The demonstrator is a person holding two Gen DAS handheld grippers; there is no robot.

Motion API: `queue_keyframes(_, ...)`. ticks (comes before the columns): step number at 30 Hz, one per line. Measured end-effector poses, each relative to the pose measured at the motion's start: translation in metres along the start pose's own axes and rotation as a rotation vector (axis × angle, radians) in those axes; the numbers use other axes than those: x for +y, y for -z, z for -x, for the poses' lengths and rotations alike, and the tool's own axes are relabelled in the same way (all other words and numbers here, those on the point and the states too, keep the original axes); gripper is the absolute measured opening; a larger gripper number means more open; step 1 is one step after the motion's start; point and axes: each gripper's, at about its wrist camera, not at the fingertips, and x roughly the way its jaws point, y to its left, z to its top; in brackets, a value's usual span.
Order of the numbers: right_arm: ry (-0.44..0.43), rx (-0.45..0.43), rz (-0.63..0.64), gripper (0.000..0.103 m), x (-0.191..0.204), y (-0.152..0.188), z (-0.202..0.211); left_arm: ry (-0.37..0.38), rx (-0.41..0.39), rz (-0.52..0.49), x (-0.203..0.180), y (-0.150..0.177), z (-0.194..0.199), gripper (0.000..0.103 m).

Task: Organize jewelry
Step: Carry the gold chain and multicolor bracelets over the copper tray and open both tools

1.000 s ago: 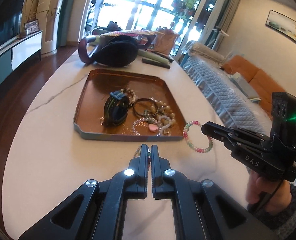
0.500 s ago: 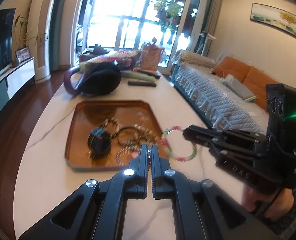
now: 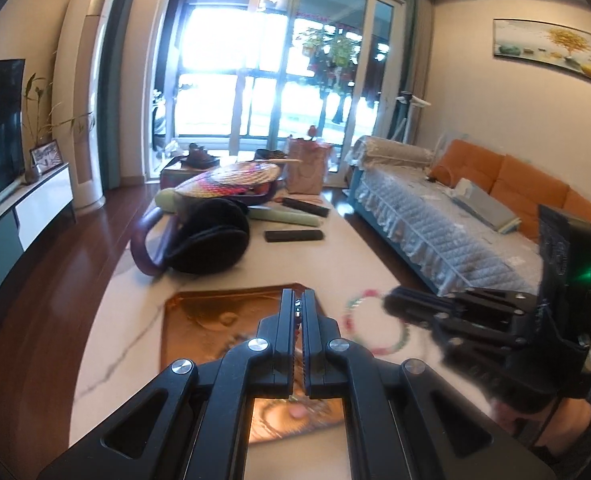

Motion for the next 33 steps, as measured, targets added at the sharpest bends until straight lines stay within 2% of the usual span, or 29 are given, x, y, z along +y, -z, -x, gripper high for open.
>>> queue_keyframes(8,-0.002,0.059,0.000,0.005,-0.020,-0.010,-0.065,-0.043,0.081,0.123,0.074,-0.003,-0.069,0.003)
queue_keyframes(13,-0.003,0.149,0.023,0.005,-0.025,0.005,-0.123,-0.014,0.190,0.184,0.108,0.015,-0.123,0.003)
queue_keyframes(17,0.006,0.226,0.002,0.005,-0.037,0.025,-0.155,-0.023,0.285,0.196,0.122,0.040,-0.156,0.003)
queue_keyframes(22,0.024,0.286,-0.031,0.005,-0.052,0.042,-0.169,-0.070,0.364,0.171,0.132,0.063,-0.177,0.003)
queue_keyframes(26,0.037,0.328,-0.067,0.008,-0.058,0.048,-0.177,-0.153,0.398,0.094,0.124,0.072,-0.180,0.003)
queue_keyframes(28,0.041,0.341,-0.094,0.029,-0.060,0.050,-0.175,-0.171,0.401,0.081,0.119,0.071,-0.173,0.014)
queue_keyframes(29,0.026,0.329,-0.110,0.049,-0.061,0.051,-0.169,-0.176,0.402,0.079,0.115,0.068,-0.168,0.038)
queue_keyframes(30,0.023,0.318,-0.116,0.052,-0.061,0.050,-0.165,-0.193,0.389,0.072,0.107,0.065,-0.157,0.070)
queue_keyframes(31,0.049,0.306,-0.117,0.053,-0.059,0.049,-0.157,-0.217,0.361,0.061,0.101,0.061,-0.146,0.082)
queue_keyframes(32,0.067,0.299,-0.119,0.054,-0.058,0.046,-0.151,-0.241,0.319,0.041,0.091,0.056,-0.130,0.089)
queue_keyframes(33,0.078,0.287,-0.127,0.056,-0.055,0.043,-0.142,-0.256,0.281,0.017,0.079,0.049,-0.112,0.089)
